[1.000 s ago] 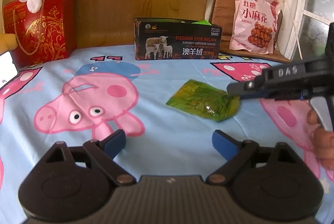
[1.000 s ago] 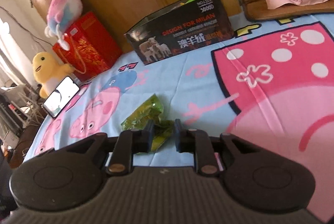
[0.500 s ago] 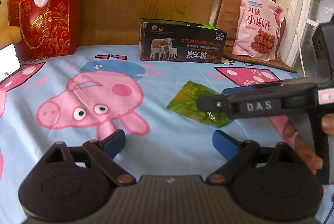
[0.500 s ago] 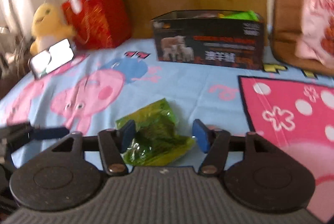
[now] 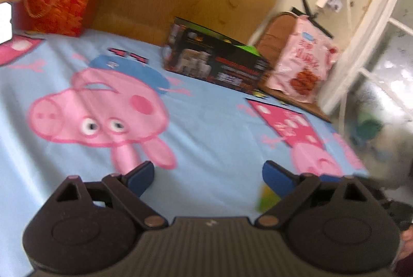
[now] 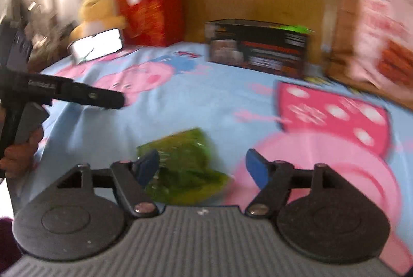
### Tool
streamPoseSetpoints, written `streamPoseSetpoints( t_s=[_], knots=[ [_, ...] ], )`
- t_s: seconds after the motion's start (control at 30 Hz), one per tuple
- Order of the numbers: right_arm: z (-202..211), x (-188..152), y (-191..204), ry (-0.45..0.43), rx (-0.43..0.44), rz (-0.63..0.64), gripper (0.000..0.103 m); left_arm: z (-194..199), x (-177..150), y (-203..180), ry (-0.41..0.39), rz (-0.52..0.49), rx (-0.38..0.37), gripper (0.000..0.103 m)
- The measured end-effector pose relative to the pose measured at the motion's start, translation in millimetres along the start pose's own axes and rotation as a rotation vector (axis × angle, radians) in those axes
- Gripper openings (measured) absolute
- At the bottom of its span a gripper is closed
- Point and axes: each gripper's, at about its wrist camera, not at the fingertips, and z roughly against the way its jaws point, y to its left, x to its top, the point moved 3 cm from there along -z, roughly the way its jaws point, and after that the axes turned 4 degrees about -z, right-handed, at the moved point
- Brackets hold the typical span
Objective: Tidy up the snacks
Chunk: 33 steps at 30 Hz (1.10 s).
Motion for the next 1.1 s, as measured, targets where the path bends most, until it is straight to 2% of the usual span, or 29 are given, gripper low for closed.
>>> streamPoseSetpoints(
  t_s=[0.13,0.17,0.23,0.3,0.33,0.37,0.43,0.53,0.57,0.6,0.63,0.7,0.77,0.8,0.9,1.1],
  knots=[
    [29,-15,-33,-0.025,0.066,-0.281,0.074,-13,6,-20,0.077,0.012,-0.134,0.081],
    [31,-19,-36,-0.024,0.078,-0.326,0.069,-19,5,-26,0.105,0.006,-0.151,0.076],
    [30,-25,-40,-0.017,0.106,-0.402,0.059,-32,1,-35,0.166,0.013,-0.180,0.071],
    [25,-27,-40,-0.024,0.147,-0.465,0.057,-36,0,-40,0.175,0.014,-0.194,0.070],
    [21,-25,-39,-0.023,0.165,-0.490,0.055,-37,0,-40,0.177,0.018,-0.199,0.066],
    [18,-26,-40,-0.023,0.181,-0.512,0.048,-37,-1,-39,0.185,0.035,-0.215,0.064],
    [11,-26,-40,-0.016,0.226,-0.555,0.044,-37,-6,-36,0.179,0.073,-0.248,0.063],
    [3,-25,-37,-0.028,0.258,-0.585,0.038,-35,-11,-30,0.165,0.113,-0.283,0.063],
    [3,-25,-36,-0.031,0.263,-0.590,0.035,-36,-12,-28,0.164,0.130,-0.307,0.067],
    [2,-24,-35,-0.020,0.272,-0.593,0.025,-35,-14,-26,0.155,0.150,-0.327,0.069],
    [-2,-24,-34,0.001,0.278,-0.598,0.022,-35,-13,-23,0.150,0.169,-0.343,0.070],
    [-5,-23,-32,0.019,0.298,-0.604,0.018,-36,-12,-24,0.151,0.172,-0.336,0.064],
    [-12,-22,-27,0.036,0.308,-0.605,0.014,-36,-12,-22,0.157,0.175,-0.290,0.037],
    [-13,-21,-25,0.036,0.305,-0.600,0.014,-36,-11,-20,0.166,0.184,-0.276,0.031],
    [-11,-17,-27,0.006,0.292,-0.596,0.010,-33,-12,-9,0.184,0.270,-0.331,0.024],
    [-10,-14,-31,-0.007,0.319,-0.622,0.008,-25,7,-22,0.164,0.194,-0.324,0.022]
  ],
)
